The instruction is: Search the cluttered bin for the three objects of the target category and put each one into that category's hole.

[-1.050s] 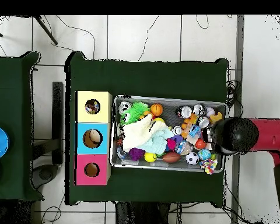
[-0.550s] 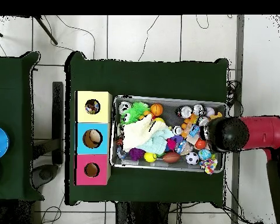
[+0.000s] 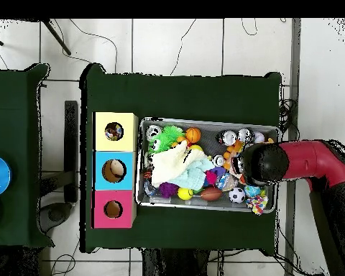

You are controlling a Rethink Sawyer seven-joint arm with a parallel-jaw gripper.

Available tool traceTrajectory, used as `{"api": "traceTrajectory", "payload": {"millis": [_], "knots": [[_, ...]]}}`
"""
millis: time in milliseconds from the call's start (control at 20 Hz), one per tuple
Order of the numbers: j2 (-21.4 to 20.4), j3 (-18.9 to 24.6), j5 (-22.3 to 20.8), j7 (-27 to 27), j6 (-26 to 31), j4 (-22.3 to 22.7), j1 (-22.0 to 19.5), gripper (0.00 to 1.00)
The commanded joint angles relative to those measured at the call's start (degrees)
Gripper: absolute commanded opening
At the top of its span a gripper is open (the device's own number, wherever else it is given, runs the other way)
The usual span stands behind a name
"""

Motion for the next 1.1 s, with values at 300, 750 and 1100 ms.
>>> {"api": "traceTrajectory", "payload": {"millis": [300,750,1100], "knots": [[-1.8,-2.4,-3.2,-15.1,1.2,2.9,-1.0,1.00],[-4.7,-4.0,-3.0,-14.9,2.6,5.4,-1.4,1.00],[-2.3,-6.4,-2.9,-13.1,4.3,5.8,-0.4,1.00]]}}
